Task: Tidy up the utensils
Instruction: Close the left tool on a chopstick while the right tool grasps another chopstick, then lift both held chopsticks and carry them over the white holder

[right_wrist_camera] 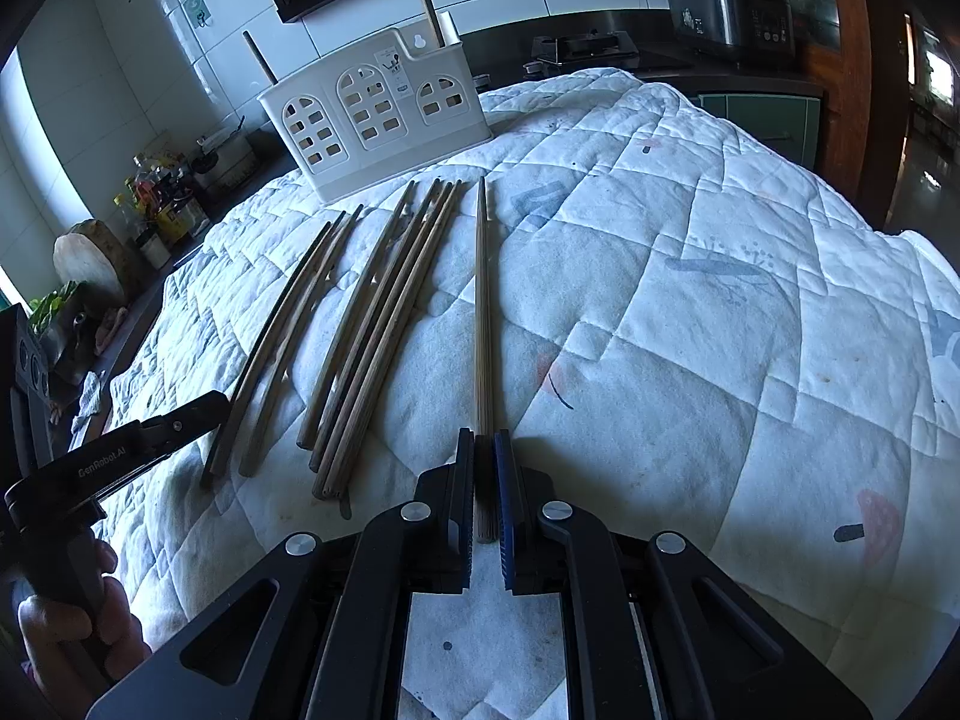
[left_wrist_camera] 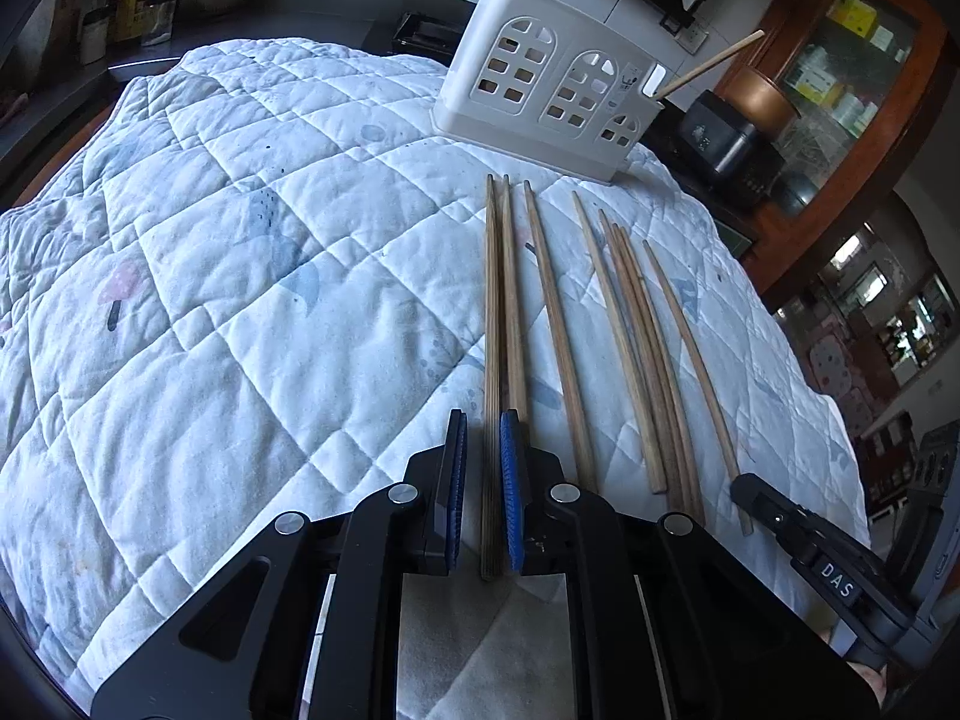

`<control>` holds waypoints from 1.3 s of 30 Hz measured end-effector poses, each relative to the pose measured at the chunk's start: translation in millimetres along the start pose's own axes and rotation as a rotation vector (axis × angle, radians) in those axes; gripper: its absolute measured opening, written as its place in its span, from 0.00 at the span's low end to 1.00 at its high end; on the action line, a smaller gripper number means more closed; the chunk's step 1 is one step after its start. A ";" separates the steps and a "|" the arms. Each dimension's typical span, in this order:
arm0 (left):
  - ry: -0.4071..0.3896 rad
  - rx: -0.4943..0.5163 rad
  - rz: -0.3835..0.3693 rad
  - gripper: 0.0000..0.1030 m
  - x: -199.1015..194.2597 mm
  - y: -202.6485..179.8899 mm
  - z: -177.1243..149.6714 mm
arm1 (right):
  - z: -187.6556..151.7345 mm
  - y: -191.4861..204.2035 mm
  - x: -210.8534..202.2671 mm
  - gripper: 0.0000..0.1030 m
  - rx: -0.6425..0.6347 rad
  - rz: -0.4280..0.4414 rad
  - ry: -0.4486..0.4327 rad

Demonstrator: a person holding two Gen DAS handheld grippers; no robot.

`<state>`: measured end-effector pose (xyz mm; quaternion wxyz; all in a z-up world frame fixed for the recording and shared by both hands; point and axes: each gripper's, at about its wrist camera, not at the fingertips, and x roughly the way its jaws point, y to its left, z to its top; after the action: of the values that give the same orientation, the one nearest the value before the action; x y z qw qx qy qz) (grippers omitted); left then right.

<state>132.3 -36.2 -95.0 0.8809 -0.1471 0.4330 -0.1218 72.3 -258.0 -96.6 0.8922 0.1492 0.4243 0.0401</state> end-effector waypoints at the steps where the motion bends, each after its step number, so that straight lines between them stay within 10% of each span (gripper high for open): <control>1: -0.002 0.004 0.007 0.11 -0.3 -0.1 0.4 | 0.0 0.1 0.1 0.07 0.001 0.001 0.000; 19: 0.005 0.190 0.155 0.05 12.6 -30.0 2.2 | 0.3 6.4 1.1 0.07 -0.040 -0.034 0.001; 39: -0.202 0.272 0.000 0.05 -86.2 -35.4 46.5 | 67.1 36.5 -97.6 0.07 -0.218 -0.033 -0.258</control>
<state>115.1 -32.4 7.7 0.9317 -0.0379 0.3219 -0.1640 63.9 -258.1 27.0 0.9507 0.0487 0.3018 0.0519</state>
